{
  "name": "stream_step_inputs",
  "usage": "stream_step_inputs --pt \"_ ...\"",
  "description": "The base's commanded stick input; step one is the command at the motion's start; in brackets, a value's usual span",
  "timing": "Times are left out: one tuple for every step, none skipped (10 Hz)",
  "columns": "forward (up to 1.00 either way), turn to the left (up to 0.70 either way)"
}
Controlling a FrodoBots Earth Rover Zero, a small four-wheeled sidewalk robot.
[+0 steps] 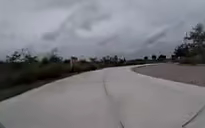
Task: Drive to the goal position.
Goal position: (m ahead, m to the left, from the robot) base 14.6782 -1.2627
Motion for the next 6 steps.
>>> stream_step_inputs --pt "0.85 0.00" --pt "0.85 0.00" --pt "0.85 0.00" --pt "0.85 0.00" --pt "0.85 0.00" --pt "0.85 0.00"
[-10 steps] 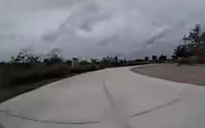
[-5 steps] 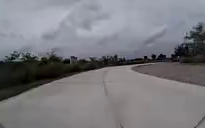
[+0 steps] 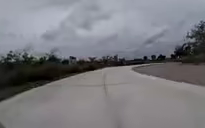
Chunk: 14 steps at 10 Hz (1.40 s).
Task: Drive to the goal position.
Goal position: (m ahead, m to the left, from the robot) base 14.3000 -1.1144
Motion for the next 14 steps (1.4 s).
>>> stream_step_inputs --pt "0.85 0.00" --pt "0.85 0.00" --pt "0.85 0.00" --pt "0.85 0.00" --pt "0.85 0.00" --pt "0.85 0.00" --pt "0.85 0.00" --pt "0.85 0.00" --pt "0.85 0.00" --pt "0.85 0.00" --pt "0.85 0.00" --pt "0.85 0.00" --pt "0.85 0.00" --pt "0.85 0.00"
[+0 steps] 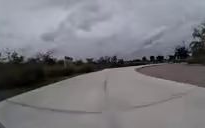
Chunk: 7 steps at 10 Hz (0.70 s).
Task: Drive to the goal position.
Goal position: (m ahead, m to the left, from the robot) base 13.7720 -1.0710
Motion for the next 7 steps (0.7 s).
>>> stream_step_inputs --pt "0.85 0.00" --pt "0.85 0.00" --pt "0.85 0.00" --pt "0.85 0.00" --pt "0.85 0.00" --pt "0.85 0.00" --pt "0.85 0.00"
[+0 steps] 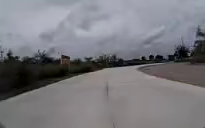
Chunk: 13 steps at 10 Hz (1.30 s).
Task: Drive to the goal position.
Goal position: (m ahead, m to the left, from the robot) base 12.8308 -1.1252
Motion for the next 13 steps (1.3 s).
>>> stream_step_inputs --pt "0.85 0.00" --pt "0.85 0.00" --pt "0.85 0.00" --pt "0.85 0.00" --pt "0.85 0.00" --pt "0.85 0.00" --pt "0.85 0.00" --pt "0.85 0.00" --pt "0.85 0.00" --pt "0.85 0.00" --pt "0.85 0.00" --pt "0.85 0.00" --pt "0.85 0.00"
